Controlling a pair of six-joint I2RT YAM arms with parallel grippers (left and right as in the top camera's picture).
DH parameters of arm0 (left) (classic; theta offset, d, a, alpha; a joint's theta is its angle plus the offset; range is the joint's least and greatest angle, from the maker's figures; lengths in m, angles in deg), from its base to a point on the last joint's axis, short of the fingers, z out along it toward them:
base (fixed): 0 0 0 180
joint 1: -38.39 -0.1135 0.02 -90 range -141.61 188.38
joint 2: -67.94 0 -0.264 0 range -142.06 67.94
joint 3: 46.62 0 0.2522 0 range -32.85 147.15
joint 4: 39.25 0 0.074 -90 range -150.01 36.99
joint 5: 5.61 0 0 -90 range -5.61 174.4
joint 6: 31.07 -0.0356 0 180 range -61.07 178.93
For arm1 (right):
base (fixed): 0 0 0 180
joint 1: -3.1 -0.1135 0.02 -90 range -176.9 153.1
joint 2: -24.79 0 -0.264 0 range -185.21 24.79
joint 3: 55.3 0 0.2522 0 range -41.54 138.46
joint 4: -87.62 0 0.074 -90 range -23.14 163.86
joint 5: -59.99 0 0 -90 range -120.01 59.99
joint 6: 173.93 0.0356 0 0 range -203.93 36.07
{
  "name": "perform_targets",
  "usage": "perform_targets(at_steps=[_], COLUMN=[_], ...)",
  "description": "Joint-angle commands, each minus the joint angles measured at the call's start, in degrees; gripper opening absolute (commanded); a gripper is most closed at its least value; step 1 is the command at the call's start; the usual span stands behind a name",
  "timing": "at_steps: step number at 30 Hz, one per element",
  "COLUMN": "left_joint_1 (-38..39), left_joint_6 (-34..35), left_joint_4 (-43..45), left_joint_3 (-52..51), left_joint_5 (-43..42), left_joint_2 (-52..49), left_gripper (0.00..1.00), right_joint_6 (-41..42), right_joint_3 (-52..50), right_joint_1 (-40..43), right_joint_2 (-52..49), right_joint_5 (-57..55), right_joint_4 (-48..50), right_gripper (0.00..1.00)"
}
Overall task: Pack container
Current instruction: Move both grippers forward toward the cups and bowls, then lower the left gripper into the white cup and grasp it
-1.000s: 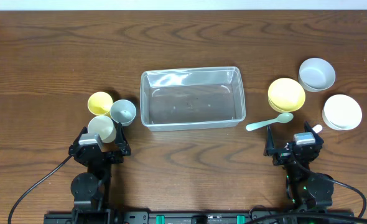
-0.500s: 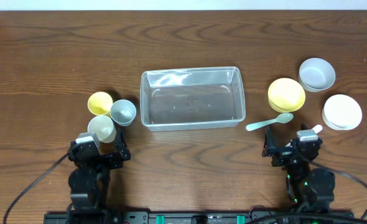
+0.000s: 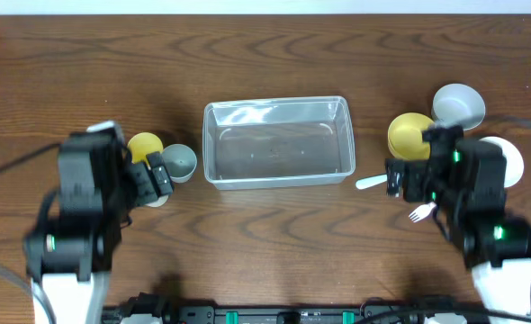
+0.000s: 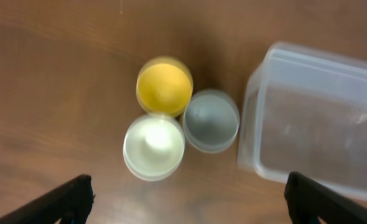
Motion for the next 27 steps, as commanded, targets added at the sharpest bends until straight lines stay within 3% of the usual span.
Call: perform_targets(at_steps=[1,8,14,27], left_joint_1=[-0.3,-0.3,-0.3,-0.3], left_joint_6=[0.5,0.5,0.5,0.0], left_joint_4=[-3.1,-4.8,-7.8,-9.2], left_joint_3=[5.6,5.0,5.0,2.5], left_joint_5=[0.2,0.2,0.2,0.5], left_joint_2=[-6.6,-15.5,-23.2,-31.4], left_gripper=[0.98,0.98,0.98,0.96], right_joint_6=[0.3,0.4,0.3,0.8], right_joint_3=[6.5,7.0,7.0,7.0], right_joint_1=[0.6,0.6,0.6,0.6], right_joint_2=[-6.3,-14.3,-18.4,-19.4], right_joint_5=[0.7,0.7,0.7,0.7], right_joint_4=[-3.4,-5.7,-7.7,-8.1], right_gripper=[0.99,0.93,0.98,0.99])
